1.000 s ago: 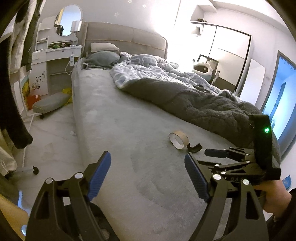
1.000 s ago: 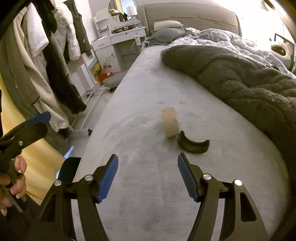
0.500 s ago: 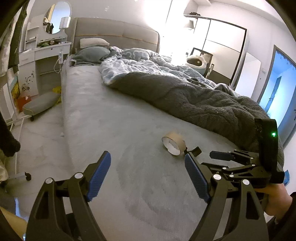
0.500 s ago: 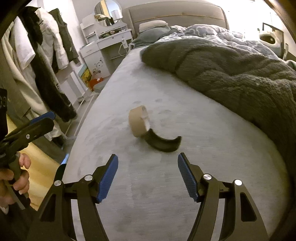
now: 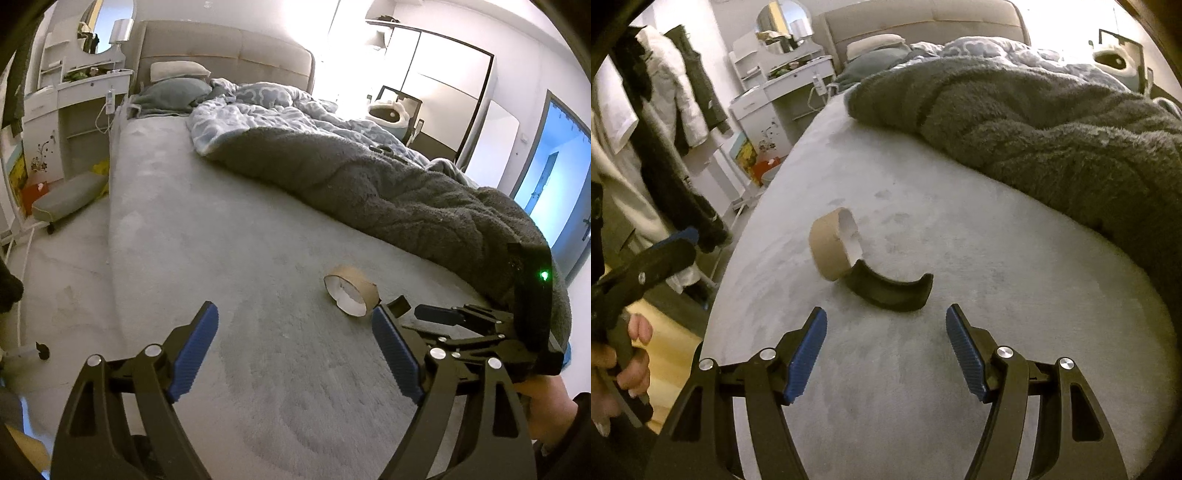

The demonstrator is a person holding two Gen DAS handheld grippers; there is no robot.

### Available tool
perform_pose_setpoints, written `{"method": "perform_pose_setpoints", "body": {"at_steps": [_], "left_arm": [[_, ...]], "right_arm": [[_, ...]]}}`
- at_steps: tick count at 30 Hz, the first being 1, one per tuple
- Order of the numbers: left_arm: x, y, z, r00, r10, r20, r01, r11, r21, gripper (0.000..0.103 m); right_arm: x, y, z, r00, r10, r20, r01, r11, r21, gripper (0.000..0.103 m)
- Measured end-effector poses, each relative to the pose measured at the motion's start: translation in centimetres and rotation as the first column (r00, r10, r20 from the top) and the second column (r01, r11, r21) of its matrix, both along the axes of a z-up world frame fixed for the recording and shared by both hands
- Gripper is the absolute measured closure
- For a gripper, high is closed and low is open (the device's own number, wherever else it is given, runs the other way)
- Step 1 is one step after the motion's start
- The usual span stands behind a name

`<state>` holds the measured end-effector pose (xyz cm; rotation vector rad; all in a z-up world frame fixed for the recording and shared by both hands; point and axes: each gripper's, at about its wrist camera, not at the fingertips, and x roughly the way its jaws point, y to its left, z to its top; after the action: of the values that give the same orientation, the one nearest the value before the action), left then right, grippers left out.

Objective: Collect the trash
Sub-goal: 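Lower the right tool onto the black curved plastic piece and close it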

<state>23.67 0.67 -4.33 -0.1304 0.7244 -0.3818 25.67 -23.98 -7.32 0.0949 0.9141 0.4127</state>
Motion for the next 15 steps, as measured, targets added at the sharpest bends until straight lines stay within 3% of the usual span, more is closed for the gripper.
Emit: {"method": "perform_pose_setpoints", "body": {"at_steps": [13, 15], "left_arm": [[2.6, -1.5, -1.6, 0.998, -0.041, -0.041, 0.041, 0.999, -0.020, 0.015], [2.9, -1.7, -1.9, 0.998, -0.047, -0.046, 0.046, 0.999, -0.018, 0.015]], "right_arm": [[1.6, 0.3, -0.9, 0.999, -0.033, -0.017, 0.034, 0.999, 0.030, 0.035], [1.7, 0.4, -1.0, 0.999, -0.034, -0.020, 0.035, 0.999, 0.025, 0.041]]}}
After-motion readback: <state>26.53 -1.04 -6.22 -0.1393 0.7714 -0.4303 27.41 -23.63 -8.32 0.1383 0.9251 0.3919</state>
